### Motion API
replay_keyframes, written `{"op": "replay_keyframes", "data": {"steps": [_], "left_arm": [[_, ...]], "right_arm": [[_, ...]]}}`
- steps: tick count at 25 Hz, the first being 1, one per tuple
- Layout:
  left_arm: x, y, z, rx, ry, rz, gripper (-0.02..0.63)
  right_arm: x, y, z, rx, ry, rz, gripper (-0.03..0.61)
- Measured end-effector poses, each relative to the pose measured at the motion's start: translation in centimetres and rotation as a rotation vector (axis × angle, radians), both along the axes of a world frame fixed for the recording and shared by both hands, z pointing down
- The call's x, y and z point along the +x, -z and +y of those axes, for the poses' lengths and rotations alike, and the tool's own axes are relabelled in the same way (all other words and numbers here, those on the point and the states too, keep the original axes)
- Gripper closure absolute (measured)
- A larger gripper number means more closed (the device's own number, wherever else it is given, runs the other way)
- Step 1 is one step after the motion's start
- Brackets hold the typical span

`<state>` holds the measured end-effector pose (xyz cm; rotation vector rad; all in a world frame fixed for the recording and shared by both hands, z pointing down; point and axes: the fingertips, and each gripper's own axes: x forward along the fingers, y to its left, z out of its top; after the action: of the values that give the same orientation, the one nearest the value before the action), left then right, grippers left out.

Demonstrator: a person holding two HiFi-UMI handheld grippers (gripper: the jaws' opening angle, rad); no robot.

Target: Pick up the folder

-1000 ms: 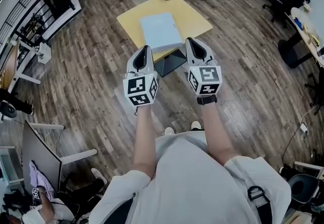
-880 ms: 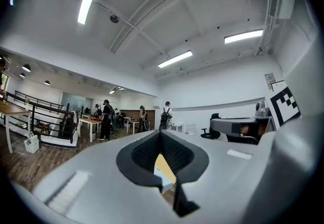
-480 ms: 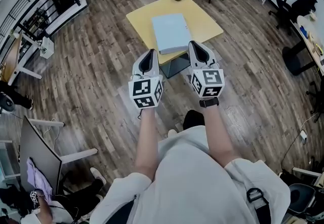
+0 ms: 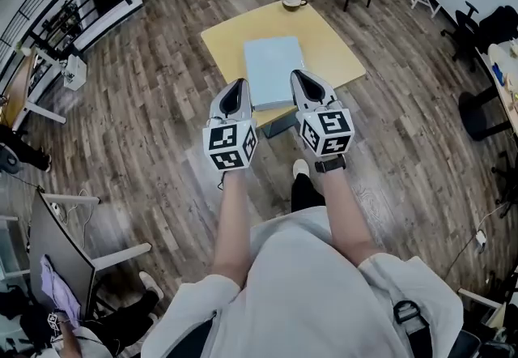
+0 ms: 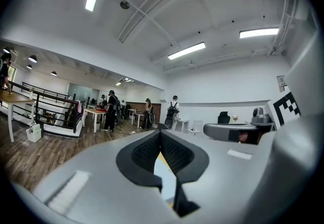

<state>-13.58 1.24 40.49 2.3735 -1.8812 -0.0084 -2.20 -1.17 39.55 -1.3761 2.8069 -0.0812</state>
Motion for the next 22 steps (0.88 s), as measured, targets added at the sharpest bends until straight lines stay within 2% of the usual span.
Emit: {"op": "replay_keyframes", "data": {"steps": [5,11,16,22], "left_arm": [[2.7,1.8,-7.9,0.026,0.004,-0.055,0.603],[1.6,2.7,-16.0,0.020,0.100,-0.034,0.603],[2.8,0.7,-20.0,-0.031,0.103,-0.037,0.603],[-0.6,-1.8,-24.2,-0.082,0.141,-0.039,0.603]], "right_arm": [[-0.1,3.1,-9.0,0.045,0.084,-0.105,0.565],[-0.3,3.5,-17.1,0.050,0.163,-0.076,0.566],[1.8,2.1,-23.7,-0.007,0.136,-0.125,0.566],[0.8,-2.0,-28.4,-0.082,0.117,-0.083,0.565]]}}
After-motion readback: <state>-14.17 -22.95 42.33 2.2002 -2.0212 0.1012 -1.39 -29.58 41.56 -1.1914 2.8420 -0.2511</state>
